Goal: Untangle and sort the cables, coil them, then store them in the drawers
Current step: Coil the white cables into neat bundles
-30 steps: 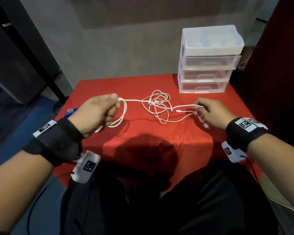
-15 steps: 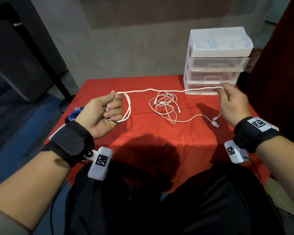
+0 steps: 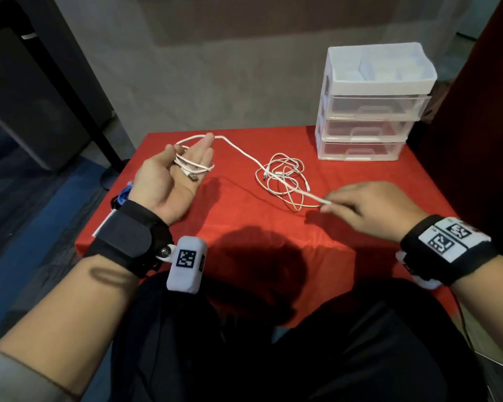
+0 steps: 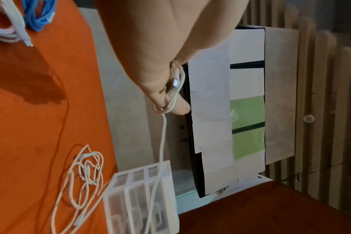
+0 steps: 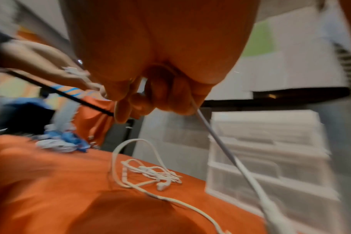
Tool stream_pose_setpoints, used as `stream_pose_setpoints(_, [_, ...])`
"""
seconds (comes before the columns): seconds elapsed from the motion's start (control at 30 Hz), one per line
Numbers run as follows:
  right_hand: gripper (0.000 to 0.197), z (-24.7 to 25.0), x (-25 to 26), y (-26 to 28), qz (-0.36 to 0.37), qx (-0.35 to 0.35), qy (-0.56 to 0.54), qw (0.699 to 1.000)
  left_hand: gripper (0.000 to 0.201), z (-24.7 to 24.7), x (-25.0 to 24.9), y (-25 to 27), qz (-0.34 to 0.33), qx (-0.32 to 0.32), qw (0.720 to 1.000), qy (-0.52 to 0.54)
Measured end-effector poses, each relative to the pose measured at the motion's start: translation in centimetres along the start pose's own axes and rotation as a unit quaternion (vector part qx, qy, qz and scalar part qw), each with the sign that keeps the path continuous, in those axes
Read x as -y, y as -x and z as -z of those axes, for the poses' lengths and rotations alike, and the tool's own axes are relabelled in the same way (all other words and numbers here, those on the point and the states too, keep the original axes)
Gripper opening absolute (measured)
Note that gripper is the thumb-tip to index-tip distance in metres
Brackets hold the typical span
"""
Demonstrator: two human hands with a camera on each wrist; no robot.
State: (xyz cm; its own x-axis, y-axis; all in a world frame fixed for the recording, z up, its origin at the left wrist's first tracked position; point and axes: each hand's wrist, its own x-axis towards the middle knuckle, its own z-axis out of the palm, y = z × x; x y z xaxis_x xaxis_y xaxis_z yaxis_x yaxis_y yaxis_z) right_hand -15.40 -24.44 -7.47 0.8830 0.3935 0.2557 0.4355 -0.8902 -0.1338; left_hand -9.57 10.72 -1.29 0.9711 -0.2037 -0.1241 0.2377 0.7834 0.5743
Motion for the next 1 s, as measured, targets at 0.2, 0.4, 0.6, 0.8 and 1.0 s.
stream_pose_setpoints(0.2, [0.053, -0.4, 1.6, 1.0, 0.018, 0.038, 0.032, 0.999, 0.029, 2.0, -2.3, -0.7, -0.005, -0.1, 0.994, 0.049])
stream_pose_setpoints(0.4, [0.05, -0.6, 5.8, 1.4, 0.066, 0.07, 0.017, 0.995, 0.047, 2.8, -1.5, -0.9, -0.057, -0.109, 0.992, -0.03])
stream_pose_setpoints(0.6, [0.037, 1.9, 11.0, 1.0, 0.142, 0.015, -0.093, 0.985, 0.031, 3.5, 2.3, 0.5, -0.231, -0.037, 0.761, -0.605])
stream_pose_setpoints(0.8, [0.025, 7.0, 9.7, -1.6, 0.075, -0.139, -0.174, 0.972, 0.032, 3.5, 5.1, 3.9, -0.128, 0.076, 0.65, -0.745])
stream_pose_setpoints(1.0, [0.022, 5.8, 5.8, -2.9, -0.108, -0.201, -0.295, 0.928, 0.038, 0.5, 6.4, 7.6, -0.102, 0.221, 0.696, -0.676])
